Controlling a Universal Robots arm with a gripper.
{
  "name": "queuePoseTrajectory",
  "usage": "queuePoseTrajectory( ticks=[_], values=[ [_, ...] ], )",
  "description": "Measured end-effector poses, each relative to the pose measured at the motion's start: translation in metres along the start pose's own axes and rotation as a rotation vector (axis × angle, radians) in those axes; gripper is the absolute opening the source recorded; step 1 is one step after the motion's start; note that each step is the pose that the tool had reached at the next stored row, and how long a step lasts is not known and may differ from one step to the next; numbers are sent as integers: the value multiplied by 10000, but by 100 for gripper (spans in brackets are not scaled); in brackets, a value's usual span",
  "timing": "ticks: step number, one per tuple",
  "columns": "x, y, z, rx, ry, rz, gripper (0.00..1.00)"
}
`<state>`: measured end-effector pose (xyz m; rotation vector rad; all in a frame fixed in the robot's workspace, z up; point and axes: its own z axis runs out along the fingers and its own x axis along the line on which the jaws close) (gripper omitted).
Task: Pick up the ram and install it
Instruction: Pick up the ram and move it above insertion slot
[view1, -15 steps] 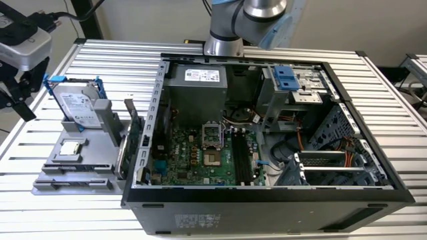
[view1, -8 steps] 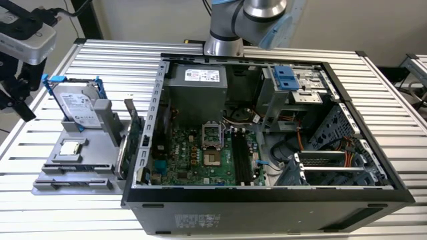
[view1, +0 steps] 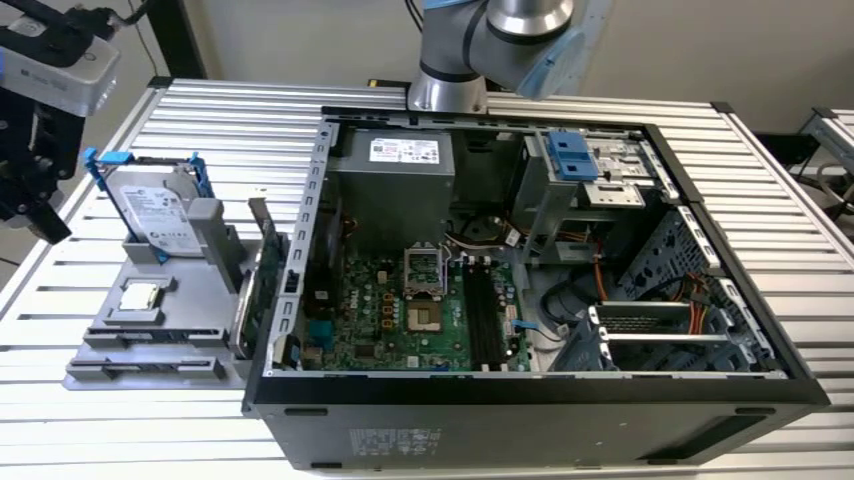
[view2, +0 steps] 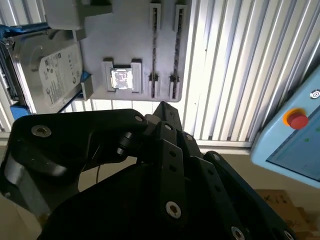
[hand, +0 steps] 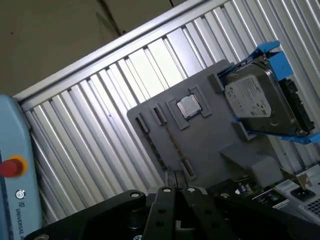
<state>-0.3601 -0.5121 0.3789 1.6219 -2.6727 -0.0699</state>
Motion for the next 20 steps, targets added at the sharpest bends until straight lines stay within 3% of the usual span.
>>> queuePoseTrajectory(
  ticks=[20],
  values=[
    [2,4,0,-34,163,-3453,0]
  ],
)
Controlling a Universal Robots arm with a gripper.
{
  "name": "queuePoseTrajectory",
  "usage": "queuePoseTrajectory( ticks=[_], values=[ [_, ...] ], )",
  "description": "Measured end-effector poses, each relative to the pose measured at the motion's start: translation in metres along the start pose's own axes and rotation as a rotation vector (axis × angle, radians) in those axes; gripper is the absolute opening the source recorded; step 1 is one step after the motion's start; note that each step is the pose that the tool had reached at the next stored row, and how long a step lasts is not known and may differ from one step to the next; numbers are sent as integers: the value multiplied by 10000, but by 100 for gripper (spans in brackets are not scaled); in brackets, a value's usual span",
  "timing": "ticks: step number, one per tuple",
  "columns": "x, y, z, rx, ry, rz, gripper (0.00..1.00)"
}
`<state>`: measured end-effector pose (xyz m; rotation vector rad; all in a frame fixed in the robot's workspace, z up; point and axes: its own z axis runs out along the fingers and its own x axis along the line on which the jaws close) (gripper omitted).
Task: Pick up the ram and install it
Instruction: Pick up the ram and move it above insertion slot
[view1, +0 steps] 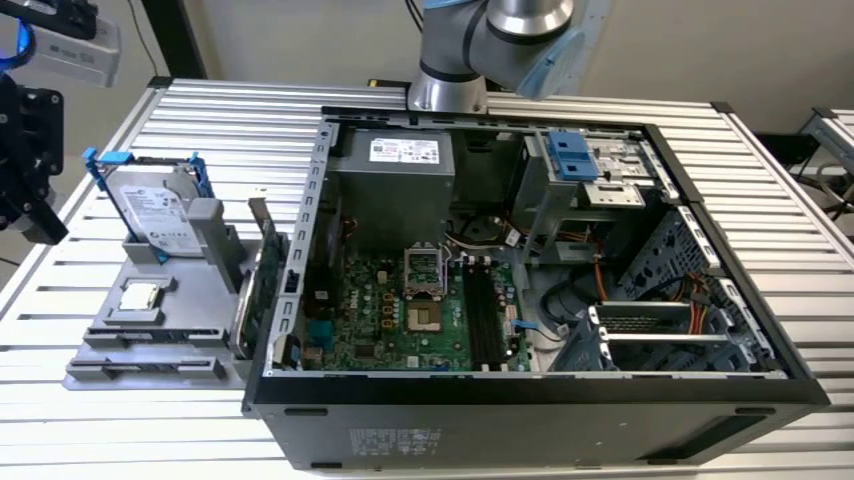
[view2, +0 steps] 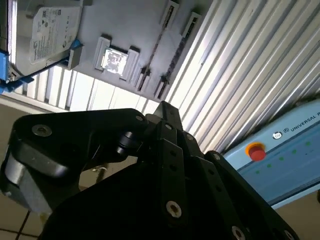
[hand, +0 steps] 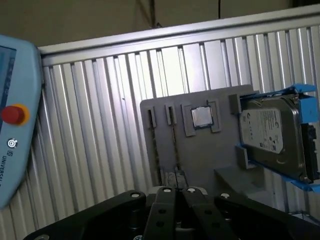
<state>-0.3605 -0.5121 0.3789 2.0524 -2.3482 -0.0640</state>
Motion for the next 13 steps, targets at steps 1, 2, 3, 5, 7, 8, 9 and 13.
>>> queuePoseTrajectory(
  ticks=[1,2,3,5,7,8,9,13],
  values=[
    [0,0,0,-2,8,-173,0],
    [0,0,0,-3,16,-353,0],
    [0,0,0,-4,25,-538,0],
    [0,0,0,1,40,-909,0],
    [0,0,0,15,54,-1264,0],
    [0,0,0,24,61,-1422,0],
    [0,0,1,35,65,-1570,0],
    [0,0,0,82,82,-2144,0]
  ],
)
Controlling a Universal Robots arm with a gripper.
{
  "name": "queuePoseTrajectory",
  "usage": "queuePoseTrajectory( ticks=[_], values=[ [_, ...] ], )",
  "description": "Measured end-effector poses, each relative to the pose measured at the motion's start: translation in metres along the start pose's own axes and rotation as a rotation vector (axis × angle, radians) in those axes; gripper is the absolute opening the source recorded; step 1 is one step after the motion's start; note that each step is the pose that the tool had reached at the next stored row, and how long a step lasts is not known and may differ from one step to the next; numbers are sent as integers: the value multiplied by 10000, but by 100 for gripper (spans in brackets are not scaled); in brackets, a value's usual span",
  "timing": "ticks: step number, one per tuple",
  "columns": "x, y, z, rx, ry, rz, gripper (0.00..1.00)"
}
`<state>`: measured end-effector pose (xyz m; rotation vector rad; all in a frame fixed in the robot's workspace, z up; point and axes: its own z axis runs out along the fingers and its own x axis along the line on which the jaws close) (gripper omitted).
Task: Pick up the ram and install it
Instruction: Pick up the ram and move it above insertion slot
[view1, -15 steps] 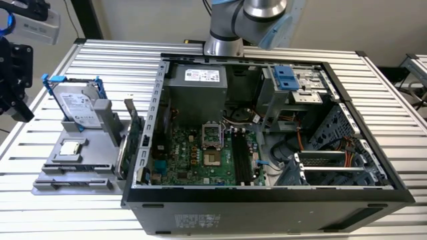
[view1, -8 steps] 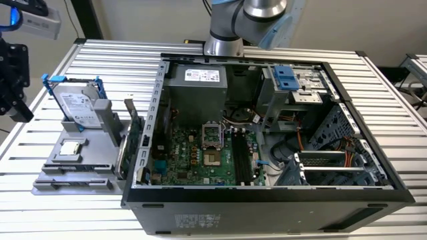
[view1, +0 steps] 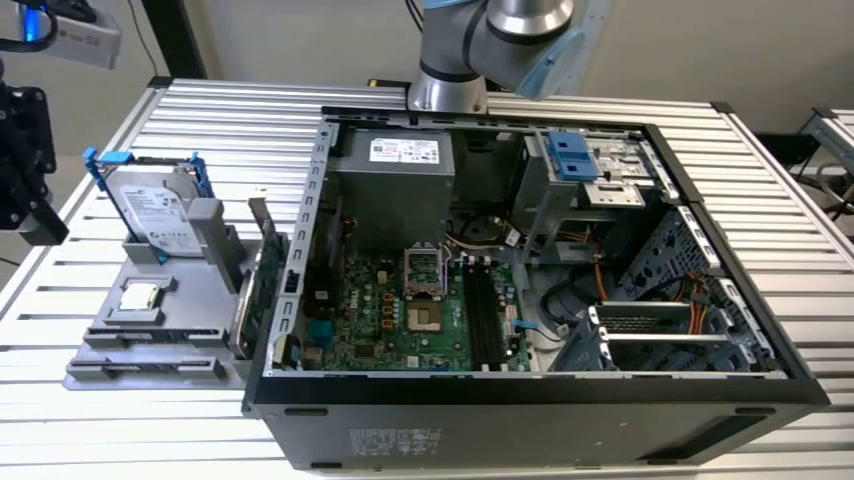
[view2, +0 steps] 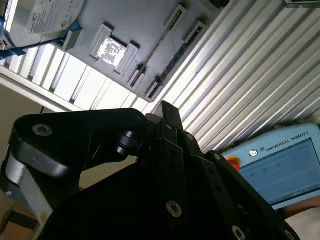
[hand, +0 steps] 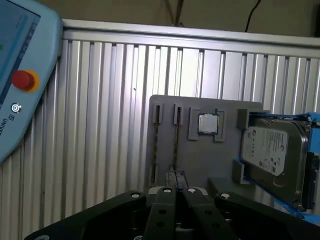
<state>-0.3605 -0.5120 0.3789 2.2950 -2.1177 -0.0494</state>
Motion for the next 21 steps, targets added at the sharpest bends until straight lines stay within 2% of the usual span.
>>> queuePoseTrajectory(
  ticks=[4,7,9,13,16,17,21],
  values=[
    [0,5,1,26,18,-463,0],
    [-2,20,1,25,20,-504,0],
    [-1,20,12,40,13,-345,0],
    [-2,20,41,47,-6,283,0],
    [-7,20,47,204,-25,432,0],
    [-8,20,49,236,-27,488,0],
    [-8,21,50,236,-25,506,0]
  ],
)
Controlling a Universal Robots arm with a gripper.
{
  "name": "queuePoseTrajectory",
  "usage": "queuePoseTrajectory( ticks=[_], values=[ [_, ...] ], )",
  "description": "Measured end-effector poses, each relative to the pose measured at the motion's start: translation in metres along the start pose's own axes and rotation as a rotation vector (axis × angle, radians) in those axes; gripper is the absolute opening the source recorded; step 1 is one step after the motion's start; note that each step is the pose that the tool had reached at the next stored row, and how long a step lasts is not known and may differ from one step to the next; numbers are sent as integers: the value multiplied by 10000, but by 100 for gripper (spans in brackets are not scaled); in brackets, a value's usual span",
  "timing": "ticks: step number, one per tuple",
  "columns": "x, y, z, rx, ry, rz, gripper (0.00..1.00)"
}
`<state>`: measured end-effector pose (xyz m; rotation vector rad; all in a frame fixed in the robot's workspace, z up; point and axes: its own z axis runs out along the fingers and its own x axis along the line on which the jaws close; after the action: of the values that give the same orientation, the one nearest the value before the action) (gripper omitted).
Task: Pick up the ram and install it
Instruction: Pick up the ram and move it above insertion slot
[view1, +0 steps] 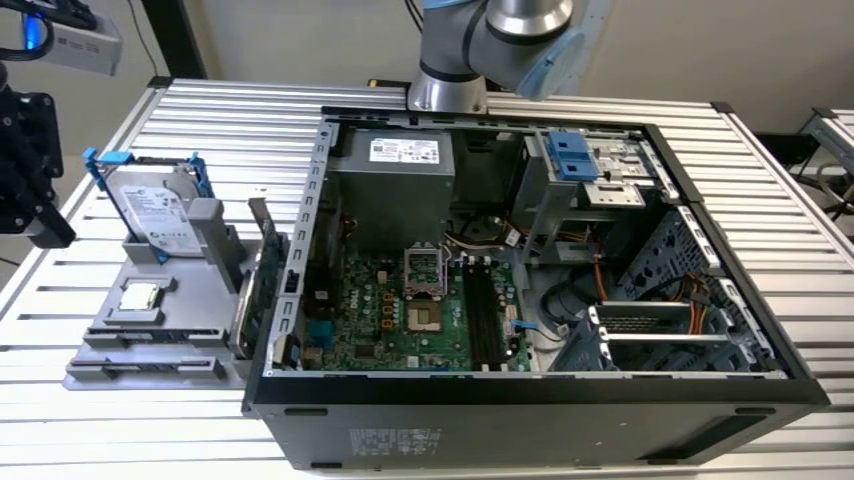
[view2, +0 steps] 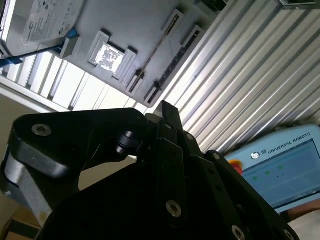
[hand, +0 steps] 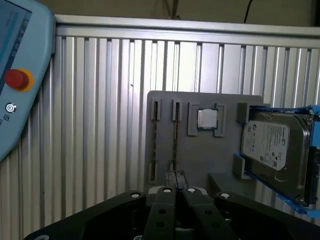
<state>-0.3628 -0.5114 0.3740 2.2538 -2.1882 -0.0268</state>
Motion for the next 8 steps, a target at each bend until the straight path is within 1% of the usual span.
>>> queuePoseTrajectory(
  ticks=[4,5,8],
  values=[
    [0,0,0,0,0,1,0],
    [0,0,0,0,-1,0,100],
    [0,0,0,0,0,0,100]
  ],
)
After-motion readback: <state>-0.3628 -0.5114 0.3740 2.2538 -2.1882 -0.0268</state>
